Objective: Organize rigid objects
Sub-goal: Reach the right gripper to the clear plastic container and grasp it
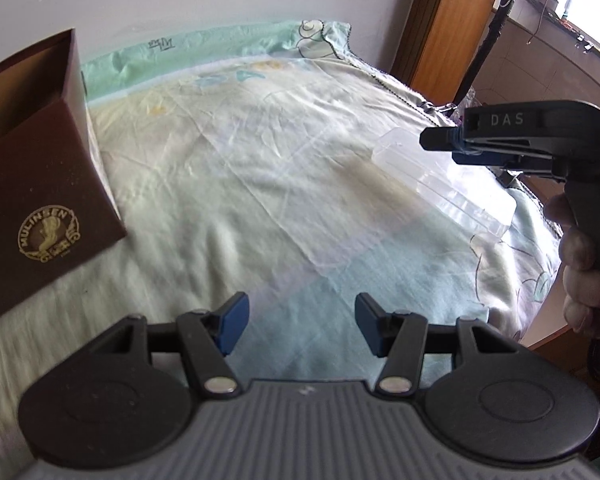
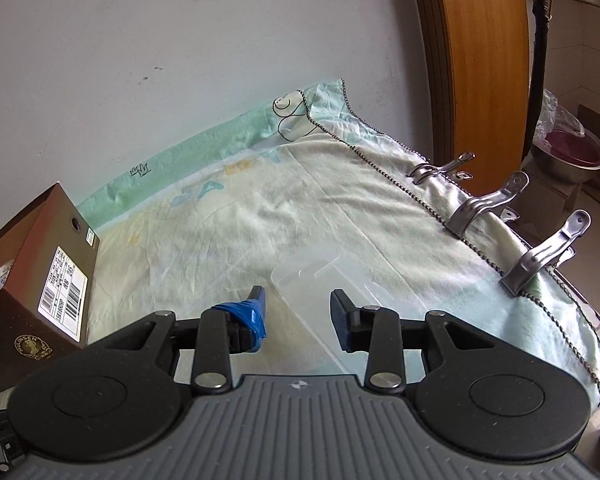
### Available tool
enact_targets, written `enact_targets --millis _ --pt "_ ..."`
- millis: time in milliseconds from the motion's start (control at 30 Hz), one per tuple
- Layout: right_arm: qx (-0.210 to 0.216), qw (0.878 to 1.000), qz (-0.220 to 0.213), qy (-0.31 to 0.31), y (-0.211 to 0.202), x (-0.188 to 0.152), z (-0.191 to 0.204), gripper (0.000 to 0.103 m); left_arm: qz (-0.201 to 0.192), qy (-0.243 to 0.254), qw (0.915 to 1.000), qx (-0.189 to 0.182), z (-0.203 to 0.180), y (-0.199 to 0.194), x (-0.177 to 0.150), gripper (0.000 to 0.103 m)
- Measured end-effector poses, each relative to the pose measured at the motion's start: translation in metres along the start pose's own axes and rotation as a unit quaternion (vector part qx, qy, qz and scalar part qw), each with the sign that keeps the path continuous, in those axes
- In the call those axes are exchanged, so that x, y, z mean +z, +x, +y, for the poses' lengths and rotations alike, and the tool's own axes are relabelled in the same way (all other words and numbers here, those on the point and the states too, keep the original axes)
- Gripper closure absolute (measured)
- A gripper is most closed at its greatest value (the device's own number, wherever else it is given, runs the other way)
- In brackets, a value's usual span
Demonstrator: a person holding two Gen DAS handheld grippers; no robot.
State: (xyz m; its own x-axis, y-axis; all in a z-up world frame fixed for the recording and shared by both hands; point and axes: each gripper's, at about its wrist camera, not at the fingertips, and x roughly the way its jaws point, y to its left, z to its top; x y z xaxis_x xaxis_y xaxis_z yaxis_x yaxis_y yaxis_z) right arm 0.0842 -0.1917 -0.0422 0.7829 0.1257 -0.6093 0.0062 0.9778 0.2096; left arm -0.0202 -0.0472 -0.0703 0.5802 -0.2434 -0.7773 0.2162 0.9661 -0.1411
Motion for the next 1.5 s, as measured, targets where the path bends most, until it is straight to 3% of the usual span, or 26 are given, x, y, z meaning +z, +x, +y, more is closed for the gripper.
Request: enact_targets --millis 133,267,500,800,900,1067,1233,1500 --pt "-0.01 1.0 -0.014 0.026 0.0 0.009 -0.017 0.084 0.001 0.01 0.9999 -0.006 -0.005 0.002 0.0 0.047" --pt "-0.044 0.999 0.008 0.028 0.011 0.01 -0.033 0.084 0.005 0.015 0.9998 -0.016 -0.008 0.006 -0.001 0.047" --pt "0.001 0.997 0.044 0.07 0.017 -0.001 -0.037 0.081 0.008 0.022 0.9994 -0.025 -0.011 0.007 -0.002 0.047" --pt "0.094 0.991 0.089 0.041 0.027 -0.023 0.015 0.079 -0.001 0.012 0.9998 -0.019 -0.002 0.003 -0.004 0.045" --pt "0.129 0.983 0.116 0.056 0.033 -0.029 0.026 0.076 -0.001 0.015 0.9997 -0.017 0.002 0.002 -0.005 0.045" --pt "0.133 0.984 0.115 0.017 0.032 -0.034 0.046 0.072 0.002 0.023 0.9988 -0.044 0.008 -0.003 -0.011 0.045" --pt "0.135 0.983 0.123 0.03 0.035 -0.033 0.044 0.072 -0.007 0.047 0.996 -0.076 0.006 -0.016 -0.015 0.044" --pt "0.138 0.981 0.133 0.005 0.034 -0.04 0.062 0.07 -0.006 0.05 0.9947 -0.09 0.003 -0.014 -0.014 0.037"
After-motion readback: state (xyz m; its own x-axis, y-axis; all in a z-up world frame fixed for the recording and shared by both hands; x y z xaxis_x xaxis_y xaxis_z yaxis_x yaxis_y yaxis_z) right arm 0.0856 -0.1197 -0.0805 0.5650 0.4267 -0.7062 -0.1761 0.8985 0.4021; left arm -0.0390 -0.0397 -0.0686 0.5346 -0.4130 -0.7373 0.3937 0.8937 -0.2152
